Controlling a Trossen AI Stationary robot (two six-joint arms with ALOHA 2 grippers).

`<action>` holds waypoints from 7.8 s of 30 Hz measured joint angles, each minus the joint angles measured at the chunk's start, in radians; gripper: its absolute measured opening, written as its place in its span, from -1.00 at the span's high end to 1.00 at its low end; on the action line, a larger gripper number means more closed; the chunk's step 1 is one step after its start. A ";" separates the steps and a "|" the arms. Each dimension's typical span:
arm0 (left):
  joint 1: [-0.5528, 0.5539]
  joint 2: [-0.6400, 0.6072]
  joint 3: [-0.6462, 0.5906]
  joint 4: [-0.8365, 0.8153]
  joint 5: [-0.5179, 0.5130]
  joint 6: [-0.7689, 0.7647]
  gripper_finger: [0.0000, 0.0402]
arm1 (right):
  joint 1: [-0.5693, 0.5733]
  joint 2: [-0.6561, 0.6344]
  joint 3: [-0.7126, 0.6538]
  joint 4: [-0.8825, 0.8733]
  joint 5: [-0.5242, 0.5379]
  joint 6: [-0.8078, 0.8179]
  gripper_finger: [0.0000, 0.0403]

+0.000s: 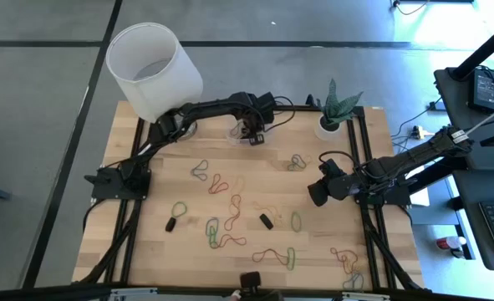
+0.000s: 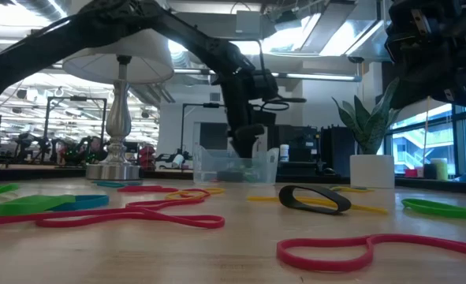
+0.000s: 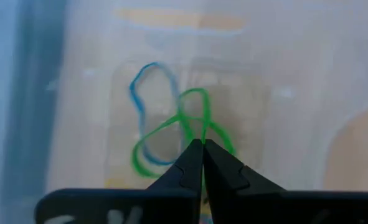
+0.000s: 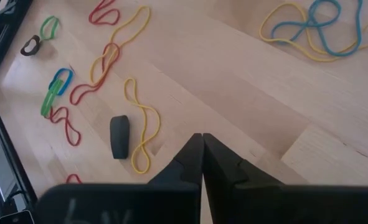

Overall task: Pick and place rubber bands into bin
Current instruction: Put the green rubber band into the transparent bin, then put the red rubber band into the transparent bin

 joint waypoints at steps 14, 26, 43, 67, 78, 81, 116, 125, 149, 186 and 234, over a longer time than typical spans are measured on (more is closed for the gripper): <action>-0.009 -0.012 0.008 -0.019 0.078 -0.087 0.47 | 0.000 0.000 0.000 -0.005 0.054 -0.014 0.94; -0.028 -0.038 0.118 -0.079 -0.075 -0.130 0.29 | 0.000 0.000 0.000 -0.005 0.039 -0.090 0.94; -0.267 -0.042 0.234 -0.451 -0.007 -0.310 0.97 | 0.000 0.000 0.000 -0.013 -0.002 -0.125 0.94; -0.508 -0.061 0.232 -0.312 0.018 -0.263 1.00 | 0.001 0.000 0.000 0.036 -0.064 -0.118 0.94; -0.557 -0.167 -0.102 -0.154 0.056 -0.254 0.99 | 0.039 0.009 0.000 0.083 -0.073 -0.006 0.95; -0.568 -0.313 -0.351 0.038 0.077 -0.309 1.00 | 0.074 0.038 0.004 0.100 -0.073 0.034 0.98; -0.619 -1.478 -1.471 0.473 -0.032 -0.658 0.99 | 0.355 0.774 0.443 -0.324 -0.693 0.291 0.37; -0.620 -1.477 -1.471 0.474 -0.031 -0.677 0.99 | 0.377 0.839 0.442 -0.322 -0.693 0.269 0.26; -0.620 -1.477 -1.471 0.477 -0.031 -0.722 0.99 | 0.398 0.854 0.509 -0.283 -0.527 0.381 0.98; -0.620 -1.477 -1.471 0.478 0.047 -0.711 0.99 | 0.258 0.849 1.008 -0.969 0.240 0.460 1.00; -0.620 -1.477 -1.471 0.482 0.044 -0.752 0.99 | 0.195 0.850 0.555 -0.892 -0.369 0.549 1.00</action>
